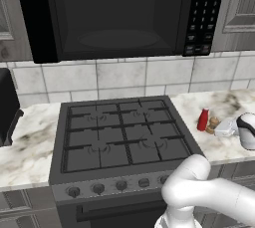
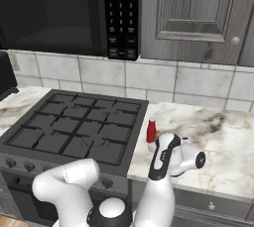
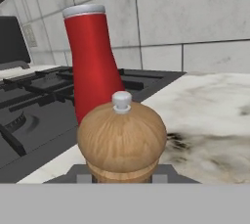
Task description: Take 2 condiments from the cabinet and move them on the counter near the stove.Make sure the condiments are lined up with each other, next to each other.
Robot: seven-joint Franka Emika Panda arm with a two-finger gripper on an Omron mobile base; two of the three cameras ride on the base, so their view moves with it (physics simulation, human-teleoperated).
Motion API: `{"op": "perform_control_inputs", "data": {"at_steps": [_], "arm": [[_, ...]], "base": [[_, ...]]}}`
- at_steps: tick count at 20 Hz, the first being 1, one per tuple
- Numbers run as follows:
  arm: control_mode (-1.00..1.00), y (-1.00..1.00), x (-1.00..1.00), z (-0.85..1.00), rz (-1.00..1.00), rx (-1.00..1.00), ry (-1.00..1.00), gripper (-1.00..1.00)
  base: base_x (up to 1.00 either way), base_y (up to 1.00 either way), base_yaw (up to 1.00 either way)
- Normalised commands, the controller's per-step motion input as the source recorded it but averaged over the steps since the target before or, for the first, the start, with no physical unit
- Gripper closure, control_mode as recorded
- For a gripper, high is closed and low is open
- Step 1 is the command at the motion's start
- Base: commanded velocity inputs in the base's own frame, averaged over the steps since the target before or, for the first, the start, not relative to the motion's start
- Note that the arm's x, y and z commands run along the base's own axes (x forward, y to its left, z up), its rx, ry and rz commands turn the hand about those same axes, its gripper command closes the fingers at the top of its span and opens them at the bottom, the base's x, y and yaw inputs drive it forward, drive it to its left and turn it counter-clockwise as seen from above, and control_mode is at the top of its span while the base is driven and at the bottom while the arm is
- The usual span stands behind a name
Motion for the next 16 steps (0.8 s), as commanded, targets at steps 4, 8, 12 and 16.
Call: {"op": "perform_control_inputs", "data": {"at_steps": [4,8,12,16], "arm": [[-1.0,0.0,0.0,0.0,0.0,0.0,0.0,1.0],[-1.0,0.0,0.0,0.0,0.0,0.0,0.0,-1.0],[-1.0,0.0,0.0,0.0,0.0,0.0,0.0,-1.0],[-1.0,0.0,0.0,0.0,0.0,0.0,0.0,-1.0]], "base": [[0.0,0.0,0.0],[0.0,0.0,0.0],[0.0,0.0,0.0],[0.0,0.0,0.0]]}}
